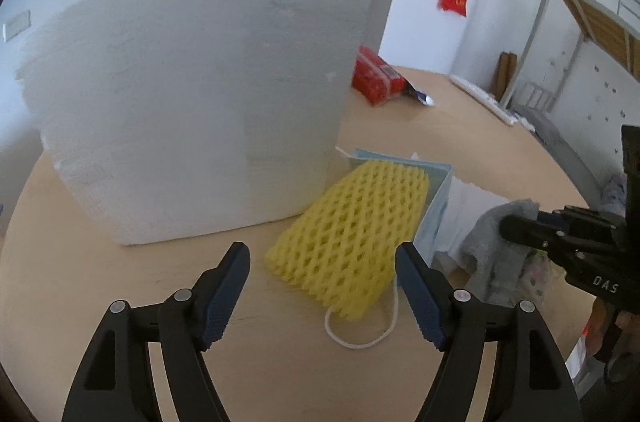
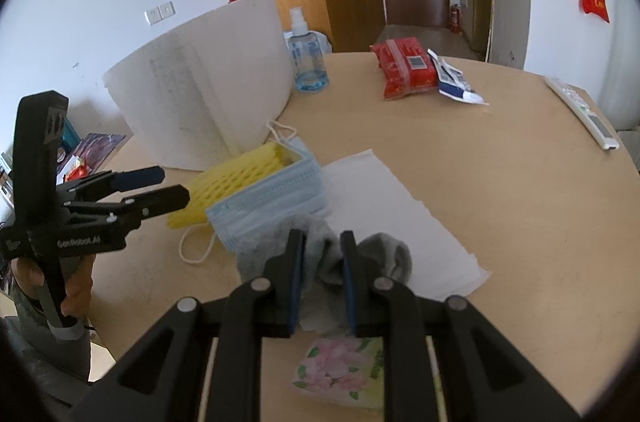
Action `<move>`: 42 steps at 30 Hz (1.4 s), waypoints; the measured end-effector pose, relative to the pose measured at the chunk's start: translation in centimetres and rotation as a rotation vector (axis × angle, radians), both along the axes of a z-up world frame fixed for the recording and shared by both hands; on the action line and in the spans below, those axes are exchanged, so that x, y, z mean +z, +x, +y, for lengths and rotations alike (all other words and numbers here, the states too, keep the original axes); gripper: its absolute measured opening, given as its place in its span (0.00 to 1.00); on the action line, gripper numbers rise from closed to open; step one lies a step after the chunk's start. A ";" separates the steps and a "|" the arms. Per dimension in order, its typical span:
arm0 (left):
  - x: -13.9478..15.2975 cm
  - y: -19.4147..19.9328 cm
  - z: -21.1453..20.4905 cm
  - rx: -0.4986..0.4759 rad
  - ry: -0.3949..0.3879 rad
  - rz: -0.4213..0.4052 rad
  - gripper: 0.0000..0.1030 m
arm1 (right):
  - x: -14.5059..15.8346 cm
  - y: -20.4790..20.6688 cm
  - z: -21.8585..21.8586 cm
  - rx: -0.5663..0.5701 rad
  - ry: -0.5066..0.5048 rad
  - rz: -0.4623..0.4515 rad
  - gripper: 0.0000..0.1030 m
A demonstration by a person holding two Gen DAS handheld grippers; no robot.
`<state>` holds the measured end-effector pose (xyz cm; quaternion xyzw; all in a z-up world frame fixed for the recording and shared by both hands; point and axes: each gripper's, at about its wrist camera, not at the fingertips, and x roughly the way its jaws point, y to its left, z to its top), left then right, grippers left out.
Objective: Organize soft objects
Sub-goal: 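Lift the yellow net with the left gripper while the right gripper lifts the grey sock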
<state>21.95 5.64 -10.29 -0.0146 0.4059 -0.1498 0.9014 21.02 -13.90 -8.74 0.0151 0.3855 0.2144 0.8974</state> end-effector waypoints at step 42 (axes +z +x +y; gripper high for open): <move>7.0 -5.1 -0.1 0.021 -0.034 -0.188 0.09 | 5.3 -4.2 -1.6 -0.031 0.074 -0.152 0.21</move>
